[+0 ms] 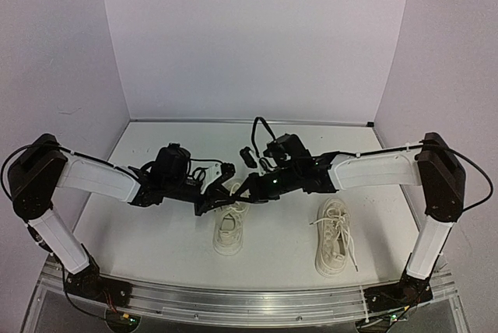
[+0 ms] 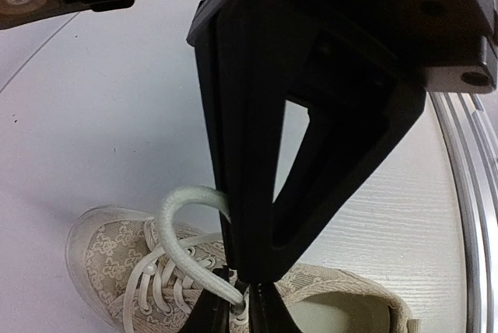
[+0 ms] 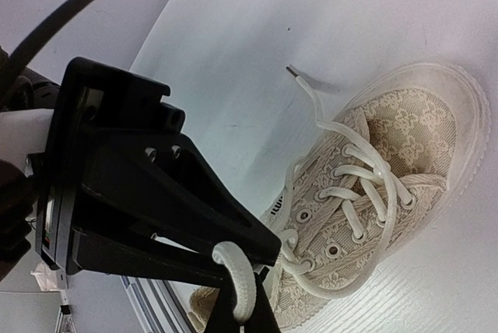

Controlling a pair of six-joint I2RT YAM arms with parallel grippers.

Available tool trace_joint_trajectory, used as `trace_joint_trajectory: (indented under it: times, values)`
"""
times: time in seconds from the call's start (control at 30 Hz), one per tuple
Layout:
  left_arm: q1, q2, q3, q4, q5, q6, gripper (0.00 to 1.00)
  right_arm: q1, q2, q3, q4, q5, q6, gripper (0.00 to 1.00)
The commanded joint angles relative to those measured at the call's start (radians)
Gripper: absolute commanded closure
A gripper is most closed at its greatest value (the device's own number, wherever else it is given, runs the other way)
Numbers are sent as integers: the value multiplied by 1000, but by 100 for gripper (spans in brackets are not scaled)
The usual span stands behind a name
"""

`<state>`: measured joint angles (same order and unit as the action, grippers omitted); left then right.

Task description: Tie the shoes

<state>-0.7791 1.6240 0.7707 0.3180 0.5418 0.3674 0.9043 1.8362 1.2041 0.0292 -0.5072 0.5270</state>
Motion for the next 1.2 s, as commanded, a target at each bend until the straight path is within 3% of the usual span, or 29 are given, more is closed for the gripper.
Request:
trace_joint_trajectory:
  times: [0.0, 0.17, 0.43, 0.57, 0.83, 0.9, 1.03, 1.17]
  values:
    - [-9, 15, 39, 44, 27, 5, 94, 5, -24, 20, 22, 5, -12, 94]
    - [-11, 12, 38, 44, 24, 5, 98, 6, -9, 32, 23, -13, -7, 76]
    - [-15, 6, 36, 37, 23, 12, 99, 5, 13, 48, 23, -9, 1, 68]
    - [-21, 6, 39, 31, 15, 19, 99, 5, 23, 55, 26, -9, 8, 72]
    - [-22, -10, 31, 37, 0, 25, 98, 5, 30, 52, 25, -12, 8, 98]
    - [-22, -20, 27, 30, -9, 24, 92, 5, 26, 47, 25, -10, 5, 100]
    - [-13, -75, 27, -62, -84, 34, 67, 5, 8, 36, 25, 7, 2, 100]
    - [85, -175, 14, -184, -65, 35, 56, 5, -1, 31, 24, 13, 0, 100]
